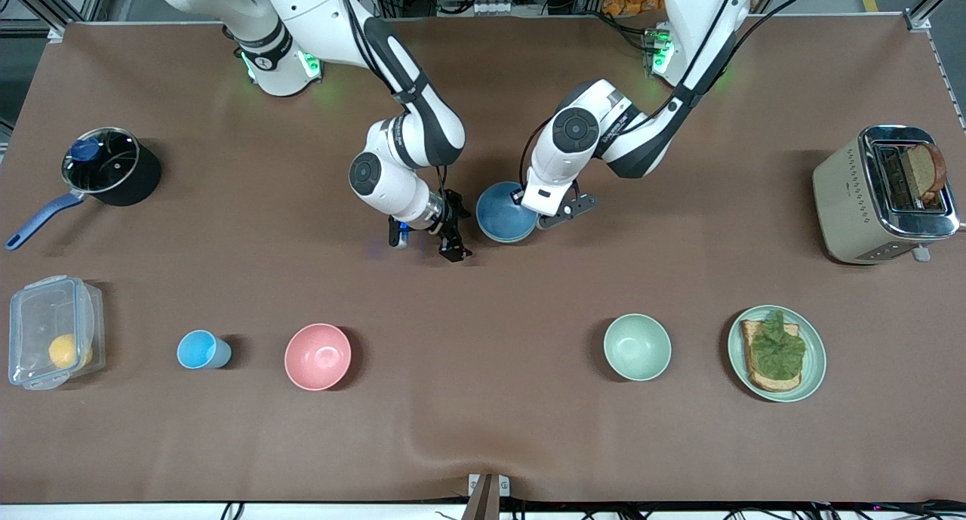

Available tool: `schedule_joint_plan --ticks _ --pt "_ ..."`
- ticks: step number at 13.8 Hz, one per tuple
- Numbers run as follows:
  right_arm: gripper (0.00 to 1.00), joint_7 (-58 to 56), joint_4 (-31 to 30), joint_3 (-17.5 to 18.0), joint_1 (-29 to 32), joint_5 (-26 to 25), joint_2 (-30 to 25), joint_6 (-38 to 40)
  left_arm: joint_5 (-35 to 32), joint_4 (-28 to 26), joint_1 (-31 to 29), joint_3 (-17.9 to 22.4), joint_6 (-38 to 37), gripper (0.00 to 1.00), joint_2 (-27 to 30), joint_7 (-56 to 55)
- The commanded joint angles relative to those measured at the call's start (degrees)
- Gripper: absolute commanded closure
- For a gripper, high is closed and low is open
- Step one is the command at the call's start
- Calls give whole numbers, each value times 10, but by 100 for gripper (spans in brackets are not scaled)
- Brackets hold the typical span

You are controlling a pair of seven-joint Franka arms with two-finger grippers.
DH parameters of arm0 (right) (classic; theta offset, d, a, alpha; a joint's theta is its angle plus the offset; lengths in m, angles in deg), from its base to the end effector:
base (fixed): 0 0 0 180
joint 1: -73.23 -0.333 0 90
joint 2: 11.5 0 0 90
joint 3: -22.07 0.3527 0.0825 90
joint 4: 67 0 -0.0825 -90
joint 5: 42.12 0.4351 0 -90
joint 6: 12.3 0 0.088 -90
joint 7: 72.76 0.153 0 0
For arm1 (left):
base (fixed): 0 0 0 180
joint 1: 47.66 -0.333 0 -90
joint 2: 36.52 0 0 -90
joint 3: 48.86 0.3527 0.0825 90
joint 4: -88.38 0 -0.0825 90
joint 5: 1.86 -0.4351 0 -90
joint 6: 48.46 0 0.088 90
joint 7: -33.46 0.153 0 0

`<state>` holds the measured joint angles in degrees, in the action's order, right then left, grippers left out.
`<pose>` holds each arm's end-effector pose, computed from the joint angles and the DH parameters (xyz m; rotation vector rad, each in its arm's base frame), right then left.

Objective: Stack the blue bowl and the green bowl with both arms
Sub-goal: 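Lower the blue bowl into the green bowl with the left gripper, then open the left gripper and lift it off the stacked bowls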

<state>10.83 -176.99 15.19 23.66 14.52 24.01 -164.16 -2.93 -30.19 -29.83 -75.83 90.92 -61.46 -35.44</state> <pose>0.5099 0.4647 0.1198 -2.0011 1.9489 0.4754 0.4466 -0.4483 0.1876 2.9788 0.6690 -0.2526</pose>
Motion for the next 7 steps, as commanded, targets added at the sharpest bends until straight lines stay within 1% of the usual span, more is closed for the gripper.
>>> schedule_joint_plan --ticks 1,4,6,7 --pt "0 -17 -1 0 -1 17 -1 -2 12 3 -4 -3 5 0 3 -9" --pt "0 -17 -1 0 -1 17 -1 -2 12 10 -9 -3 0 0 29 -4" --pt "0 -18 -1 0 -1 17 -1 -2 10 13 -14 -1 -2 0 64 -4" --pt "0 -23 -1 0 2 17 -4 2 9 15 -27 -1 -3 0 85 -3"
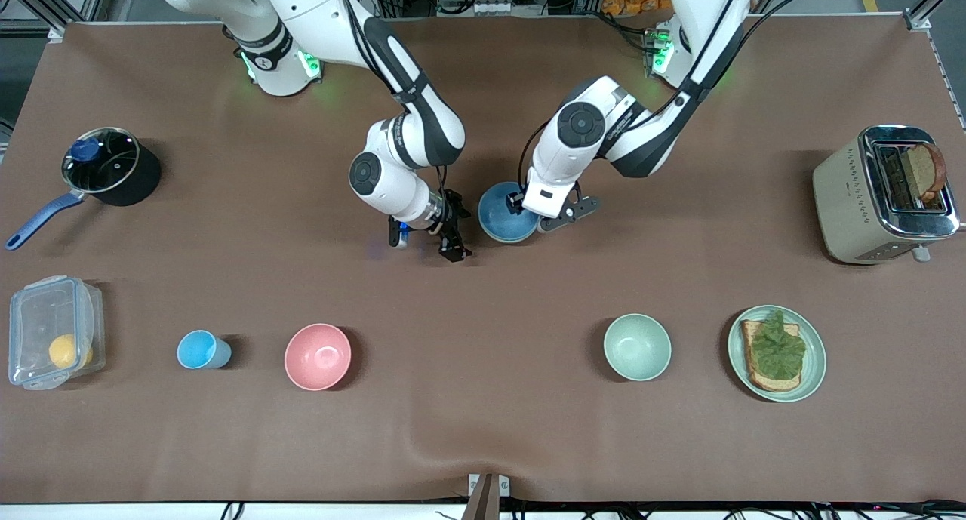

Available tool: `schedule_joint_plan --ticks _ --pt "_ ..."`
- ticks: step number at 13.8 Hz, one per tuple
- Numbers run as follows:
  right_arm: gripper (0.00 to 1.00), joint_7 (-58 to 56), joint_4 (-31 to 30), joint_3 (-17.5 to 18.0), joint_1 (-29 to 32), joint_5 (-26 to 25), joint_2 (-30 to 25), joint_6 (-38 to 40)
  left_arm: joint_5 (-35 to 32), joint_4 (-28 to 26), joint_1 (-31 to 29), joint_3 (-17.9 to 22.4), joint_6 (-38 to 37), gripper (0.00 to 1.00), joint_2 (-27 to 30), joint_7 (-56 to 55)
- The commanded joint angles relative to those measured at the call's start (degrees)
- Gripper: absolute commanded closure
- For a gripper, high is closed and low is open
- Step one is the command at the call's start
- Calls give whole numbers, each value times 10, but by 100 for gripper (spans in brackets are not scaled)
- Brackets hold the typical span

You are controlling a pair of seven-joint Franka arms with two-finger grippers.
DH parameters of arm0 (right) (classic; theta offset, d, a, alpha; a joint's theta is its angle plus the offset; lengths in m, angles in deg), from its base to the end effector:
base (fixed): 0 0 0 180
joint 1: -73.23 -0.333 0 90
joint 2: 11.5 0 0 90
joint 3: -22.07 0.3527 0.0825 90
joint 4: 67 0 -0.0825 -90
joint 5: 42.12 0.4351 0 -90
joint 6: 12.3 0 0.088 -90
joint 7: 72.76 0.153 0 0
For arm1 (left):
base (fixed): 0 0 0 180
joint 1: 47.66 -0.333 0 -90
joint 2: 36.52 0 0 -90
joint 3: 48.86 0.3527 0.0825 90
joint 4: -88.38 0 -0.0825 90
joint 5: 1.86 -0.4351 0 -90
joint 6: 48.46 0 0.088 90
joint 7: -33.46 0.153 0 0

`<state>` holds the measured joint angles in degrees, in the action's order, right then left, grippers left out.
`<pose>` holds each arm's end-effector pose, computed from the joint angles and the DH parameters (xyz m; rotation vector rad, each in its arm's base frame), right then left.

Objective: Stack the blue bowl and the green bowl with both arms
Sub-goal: 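Open the left gripper and lift it off the stacked bowls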

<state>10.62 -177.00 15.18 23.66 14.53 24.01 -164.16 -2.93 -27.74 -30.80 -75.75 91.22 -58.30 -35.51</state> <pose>0.5099 0.4646 0.1198 -2.0041 1.9453 0.4745 0.4774 -0.4519 0.2382 2.9135 0.6843 -0.1336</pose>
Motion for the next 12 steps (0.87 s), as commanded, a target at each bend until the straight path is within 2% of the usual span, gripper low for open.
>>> schedule_joint_plan --ticks 1,5,9,10,12 --pt "0 -24 -2 -1 4 17 -8 3 5 -5 -30 -2 -11 0 72 0" --pt "0 -61 -34 -5 13 11 -33 6 -36 58 -82 2 -100 0 109 44" --pt "0 -109 -63 -6 52 9 -72 58 -40 148 -147 2 -219 0 116 186" --pt "0 -116 -64 -9 62 7 -81 77 -40 160 -166 1 -239 0 119 217" --pt "0 -116 -65 -38 63 -27 -97 136 -39 188 -191 1 -276 0 126 261"
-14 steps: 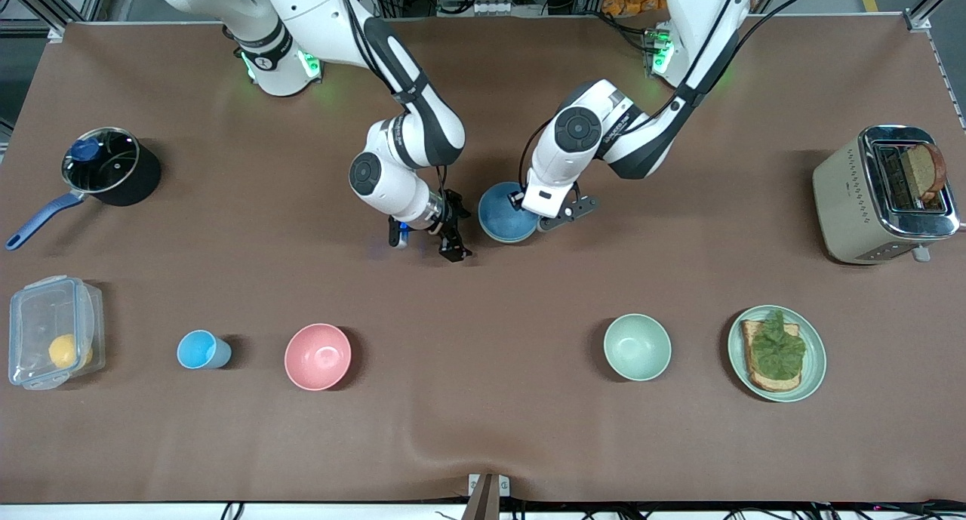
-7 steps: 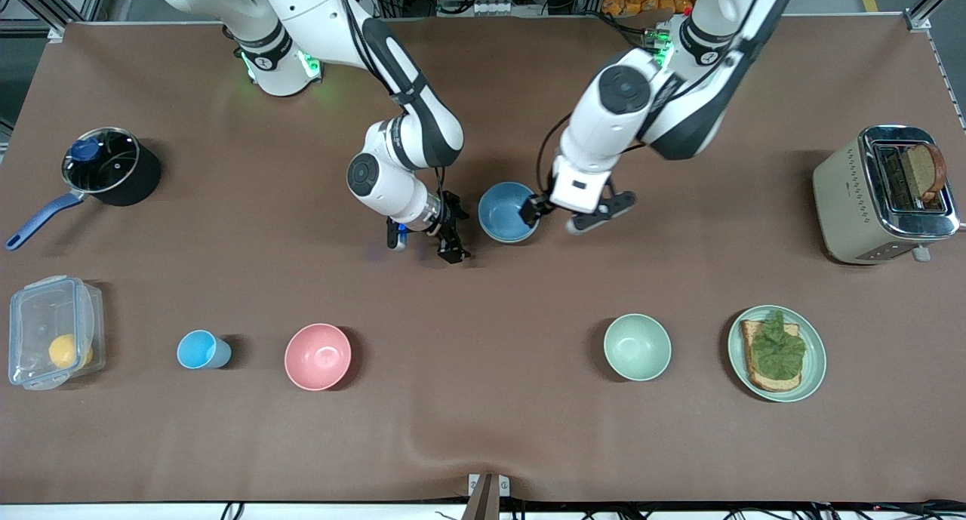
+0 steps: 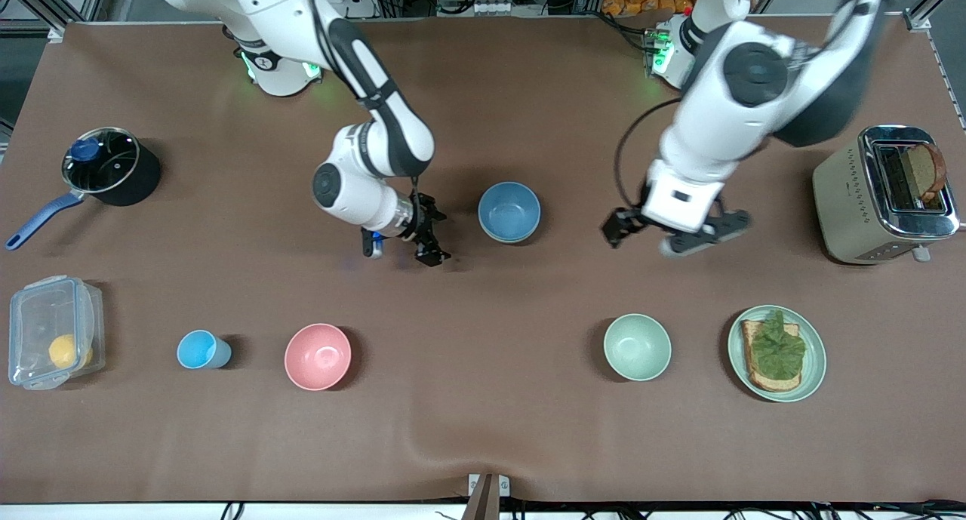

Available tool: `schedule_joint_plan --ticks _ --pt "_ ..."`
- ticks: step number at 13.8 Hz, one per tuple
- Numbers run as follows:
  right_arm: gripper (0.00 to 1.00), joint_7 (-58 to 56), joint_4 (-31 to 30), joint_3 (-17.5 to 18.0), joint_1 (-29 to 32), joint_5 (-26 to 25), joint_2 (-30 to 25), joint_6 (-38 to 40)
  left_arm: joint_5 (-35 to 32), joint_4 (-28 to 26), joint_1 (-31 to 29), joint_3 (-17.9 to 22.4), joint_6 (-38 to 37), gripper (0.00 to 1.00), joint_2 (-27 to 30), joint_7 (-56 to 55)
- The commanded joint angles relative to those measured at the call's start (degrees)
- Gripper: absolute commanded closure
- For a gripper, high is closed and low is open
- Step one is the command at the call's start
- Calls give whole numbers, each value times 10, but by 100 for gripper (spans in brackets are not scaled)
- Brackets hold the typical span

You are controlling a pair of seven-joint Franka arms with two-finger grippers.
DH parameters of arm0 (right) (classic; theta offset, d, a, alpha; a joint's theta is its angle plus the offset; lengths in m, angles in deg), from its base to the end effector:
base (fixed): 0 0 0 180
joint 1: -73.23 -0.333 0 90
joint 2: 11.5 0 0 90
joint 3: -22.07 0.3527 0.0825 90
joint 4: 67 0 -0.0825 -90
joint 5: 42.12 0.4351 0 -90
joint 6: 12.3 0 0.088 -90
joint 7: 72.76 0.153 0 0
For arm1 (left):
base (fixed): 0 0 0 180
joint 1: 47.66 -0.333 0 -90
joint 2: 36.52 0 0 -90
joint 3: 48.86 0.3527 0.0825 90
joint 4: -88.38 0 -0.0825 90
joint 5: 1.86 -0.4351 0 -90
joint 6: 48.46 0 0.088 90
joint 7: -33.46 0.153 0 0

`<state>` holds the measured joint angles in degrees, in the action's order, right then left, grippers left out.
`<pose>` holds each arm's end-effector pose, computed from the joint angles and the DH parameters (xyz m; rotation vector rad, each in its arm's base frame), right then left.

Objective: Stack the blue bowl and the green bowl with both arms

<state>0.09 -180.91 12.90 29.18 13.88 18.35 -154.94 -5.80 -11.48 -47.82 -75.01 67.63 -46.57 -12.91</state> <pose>0.5348 0.3952 0.1497 -2.0951 1.8315 0.5627 0.6220 -0.2798 0.4640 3.0091 0.5170 0.1443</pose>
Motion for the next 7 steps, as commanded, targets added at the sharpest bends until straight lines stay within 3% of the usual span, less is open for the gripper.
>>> schedule_joint_plan --ticks 1,7 --pt "0 -10 -25 -32 8 -41 -49 76 -11 41 -33 -6 -61 0 11 51" --pt "0 -9 -10 -116 7 -122 -97 223 -2 136 -98 -6 -169 0 8 144"
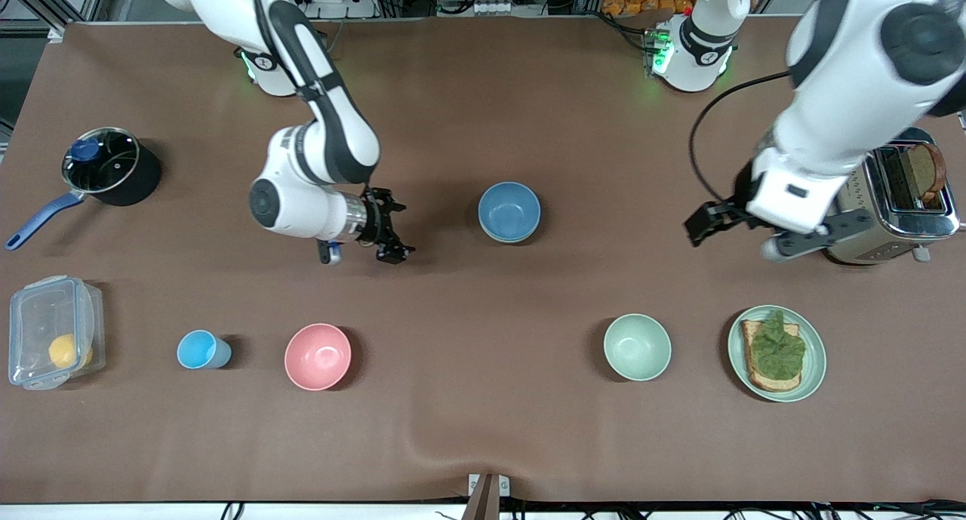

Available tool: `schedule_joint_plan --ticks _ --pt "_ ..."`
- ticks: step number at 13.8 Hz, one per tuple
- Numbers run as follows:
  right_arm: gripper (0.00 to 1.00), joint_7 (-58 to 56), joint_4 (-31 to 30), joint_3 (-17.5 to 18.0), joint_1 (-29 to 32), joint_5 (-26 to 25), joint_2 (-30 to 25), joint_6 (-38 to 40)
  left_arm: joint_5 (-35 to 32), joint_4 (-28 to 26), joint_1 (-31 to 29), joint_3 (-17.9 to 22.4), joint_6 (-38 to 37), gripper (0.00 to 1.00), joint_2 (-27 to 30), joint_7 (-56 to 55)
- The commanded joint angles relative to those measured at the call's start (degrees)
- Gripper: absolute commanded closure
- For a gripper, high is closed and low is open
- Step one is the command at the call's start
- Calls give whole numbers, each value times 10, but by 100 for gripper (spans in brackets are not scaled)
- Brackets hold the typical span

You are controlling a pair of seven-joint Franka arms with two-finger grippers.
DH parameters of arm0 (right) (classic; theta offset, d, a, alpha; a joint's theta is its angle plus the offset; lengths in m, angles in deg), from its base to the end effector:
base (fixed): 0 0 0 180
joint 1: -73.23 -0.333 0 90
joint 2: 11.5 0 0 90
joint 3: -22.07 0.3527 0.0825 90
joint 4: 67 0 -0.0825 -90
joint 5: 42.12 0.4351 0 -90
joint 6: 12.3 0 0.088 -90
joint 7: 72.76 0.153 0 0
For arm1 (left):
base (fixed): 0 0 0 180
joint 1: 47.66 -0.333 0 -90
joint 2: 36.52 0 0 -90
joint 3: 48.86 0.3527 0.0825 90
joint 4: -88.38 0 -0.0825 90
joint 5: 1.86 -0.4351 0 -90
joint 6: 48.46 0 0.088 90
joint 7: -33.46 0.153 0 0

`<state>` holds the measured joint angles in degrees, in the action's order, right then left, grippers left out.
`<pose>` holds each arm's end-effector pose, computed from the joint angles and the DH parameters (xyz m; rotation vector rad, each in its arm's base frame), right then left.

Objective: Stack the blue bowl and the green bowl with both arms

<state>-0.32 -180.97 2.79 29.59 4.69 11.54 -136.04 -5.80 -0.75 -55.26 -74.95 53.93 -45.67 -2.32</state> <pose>0.5595 0.3177 0.2176 -2.2214 1.7944 0.7036 0.6491 -0.1879 0.5508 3.0630 0.4599 0.1201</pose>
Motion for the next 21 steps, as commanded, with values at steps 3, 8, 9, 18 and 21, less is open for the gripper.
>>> schedule_joint_plan --ticks 3,8,9,18,21 --pt "0 -5 22 -50 4 -80 -43 112 10 51 -23 25 -81 0 3 92" --pt "0 -11 63 -99 5 -143 -46 201 11 96 32 115 -149 0 17 135" --pt "0 -18 70 -109 5 -157 -46 217 13 96 45 138 -149 0 20 171" --pt "0 -314 112 -77 186 -291 -93 328 38 76 107 226 -174 0 74 210" --pt "0 -397 113 -1 278 -362 -124 327 39 76 110 220 -178 0 71 203"
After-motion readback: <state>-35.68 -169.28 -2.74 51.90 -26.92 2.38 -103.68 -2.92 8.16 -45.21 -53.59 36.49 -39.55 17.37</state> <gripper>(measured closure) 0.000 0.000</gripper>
